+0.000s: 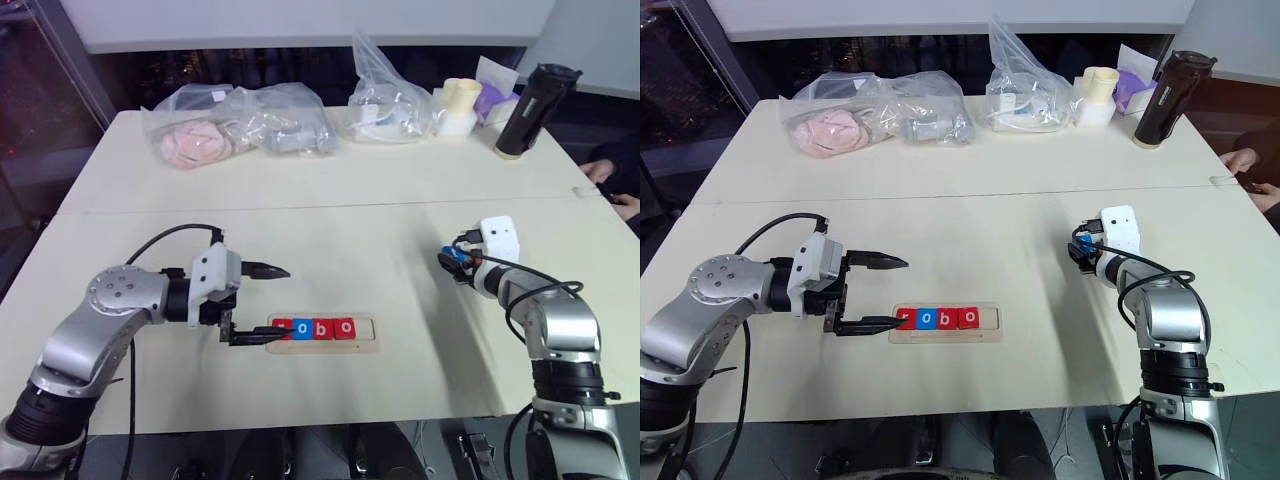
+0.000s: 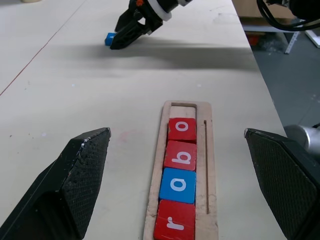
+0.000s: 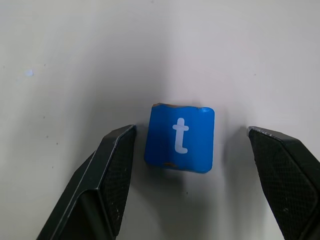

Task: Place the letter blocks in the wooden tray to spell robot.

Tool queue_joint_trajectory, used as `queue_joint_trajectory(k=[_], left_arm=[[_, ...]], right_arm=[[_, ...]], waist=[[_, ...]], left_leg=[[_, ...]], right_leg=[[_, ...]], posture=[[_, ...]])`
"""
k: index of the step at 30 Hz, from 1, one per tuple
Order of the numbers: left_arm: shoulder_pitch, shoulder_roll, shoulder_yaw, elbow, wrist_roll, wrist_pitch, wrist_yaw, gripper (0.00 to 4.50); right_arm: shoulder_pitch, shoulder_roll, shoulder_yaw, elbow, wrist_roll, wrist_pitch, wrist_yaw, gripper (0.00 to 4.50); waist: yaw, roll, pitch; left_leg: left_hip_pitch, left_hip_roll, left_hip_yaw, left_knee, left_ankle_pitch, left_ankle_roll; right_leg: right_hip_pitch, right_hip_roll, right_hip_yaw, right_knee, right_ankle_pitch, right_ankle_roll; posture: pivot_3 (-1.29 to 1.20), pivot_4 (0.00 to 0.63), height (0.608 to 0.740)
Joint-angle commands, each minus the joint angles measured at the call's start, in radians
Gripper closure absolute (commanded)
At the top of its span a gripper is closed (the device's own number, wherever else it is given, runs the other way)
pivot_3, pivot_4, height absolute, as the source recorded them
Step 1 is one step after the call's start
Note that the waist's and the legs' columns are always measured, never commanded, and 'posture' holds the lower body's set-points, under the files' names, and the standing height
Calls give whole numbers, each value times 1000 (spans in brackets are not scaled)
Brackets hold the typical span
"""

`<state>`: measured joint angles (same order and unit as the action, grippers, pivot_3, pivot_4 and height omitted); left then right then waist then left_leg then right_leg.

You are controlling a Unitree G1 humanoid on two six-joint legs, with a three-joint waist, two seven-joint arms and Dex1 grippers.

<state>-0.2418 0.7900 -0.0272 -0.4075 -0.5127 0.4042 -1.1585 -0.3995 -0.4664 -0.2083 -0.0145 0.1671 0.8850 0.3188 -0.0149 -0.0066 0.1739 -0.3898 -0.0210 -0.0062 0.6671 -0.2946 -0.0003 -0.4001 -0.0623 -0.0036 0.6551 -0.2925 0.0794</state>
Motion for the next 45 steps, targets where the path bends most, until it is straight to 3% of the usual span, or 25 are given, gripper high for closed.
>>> queue_joint_trajectory(k=[1, 2, 3, 6, 10, 16, 21, 28, 30, 32, 34, 35, 37, 40, 45], left_arm=[[-11, -2, -3, -8, -4, -10, -3, 0], [-11, -3, -2, -9, -4, -9, -3, 0], [-10, -4, -2, -10, -3, -9, -2, 0], [-2, -5, -1, -15, -3, -10, 0, 0], [6, -8, 0, -17, -3, -12, 3, 0], [11, -15, -6, -12, -2, -18, -1, 0], [4, -21, -14, -2, 2, -24, -7, 0], [-17, -25, -25, 24, 13, -42, -11, 0], [-16, -23, -24, 28, 15, -47, -11, 0], [-14, -23, -25, 28, 18, -51, -11, 0], [-14, -24, -24, 27, 18, -51, -9, 0], [-16, -26, -25, 31, 20, -54, -9, 0], [-20, -27, -27, 37, 25, -59, -10, 0], [-35, -34, -33, 46, 28, -63, -12, 0], [-53, -45, -41, 53, 33, -63, -15, 0]], right_arm=[[-14, 8, 12, -6, 4, 6, -11, 2639], [-12, 9, 15, -12, 5, 11, -11, 3203], [-8, 9, 19, -21, 7, 18, -10, 3312], [40, 18, 12, -121, 26, 93, -21, 3307], [203, 62, -3, -471, 78, 303, -55, 3307], [368, 225, -34, -873, 80, 592, -157, 3307], [382, 287, -35, -956, 15, 686, -241, 3307], [394, 296, -25, -931, -10, 678, -256, 3307], [386, 306, -36, -934, 4, 674, -236, 2279], [380, 265, -21, -933, 15, 674, -213, 1433], [373, 133, 21, -932, 49, 635, -134, 337], [369, 25, 52, -928, 80, 585, -53, 11], [363, -174, 76, -919, 159, 484, 140, 11], [385, -415, 11, -837, 263, 285, 450, 11], [434, -589, -17, -571, 256, -148, 796, 11]], waist=[[1, 0, 0], [1, 0, 0], [1, 0, 0], [2, 0, 0], [6, 0, 0], [1, 0, -1], [2, 1, -1], [2, 1, -1], [2, 1, -1], [2, 1, -1], [1, 1, -1], [1, 1, 0], [1, 2, 0], [4, 0, 1], [5, -2, 1]], left_leg=[[0, 0, 0, 0, 0, 0], [0, 0, 0, 0, 0, 0], [0, 0, 0, 0, 0, 0], [0, 0, 0, 0, 0, 0], [-1, 0, -1, -2, 0, 0], [-1, 0, -1, -1, 0, 0], [-1, 0, -1, -1, 0, -1], [-1, 0, -1, -1, 0, -1], [-1, 0, -1, -1, 0, -1], [-1, 0, -1, -1, 0, -1], [-1, 0, -1, -1, 0, -1], [-1, -1, 0, -1, 0, -1], [-2, -1, 0, 0, 0, 0], [-1, 0, -1, 0, 0, 1], [0, 0, -2, 0, 0, 1]], right_leg=[[0, 0, 0, 0, 0, 0], [0, 0, 0, 0, 0, 0], [0, 0, 0, 0, 0, 0], [0, 0, 0, 0, 0, 0], [-2, 0, 0, 0, 0, 0], [-3, 0, 1, 1, 0, 0], [-3, 0, 1, 2, 0, 0], [-3, 0, 1, 2, 0, 0], [-3, 0, 1, 2, 0, 0], [-3, 1, 1, 2, 0, 0], [-3, 1, 1, 2, 0, 0], [-3, 0, 1, 2, 0, 0], [-3, 0, 1, 1, 0, 0], [-1, 1, 0, 0, 0, 0], [3, 2, -1, -3, 0, 0]], posture=[[0, 150, 740], [0, 150, 740], [0, 150, 740], [0, 150, 740], [0, 150, 740], [0, 150, 740], [0, 150, 740], [0, 150, 740], [0, 150, 740], [0, 150, 740], [0, 150, 740], [0, 150, 740], [0, 150, 740], [0, 150, 740], [0, 150, 740]])
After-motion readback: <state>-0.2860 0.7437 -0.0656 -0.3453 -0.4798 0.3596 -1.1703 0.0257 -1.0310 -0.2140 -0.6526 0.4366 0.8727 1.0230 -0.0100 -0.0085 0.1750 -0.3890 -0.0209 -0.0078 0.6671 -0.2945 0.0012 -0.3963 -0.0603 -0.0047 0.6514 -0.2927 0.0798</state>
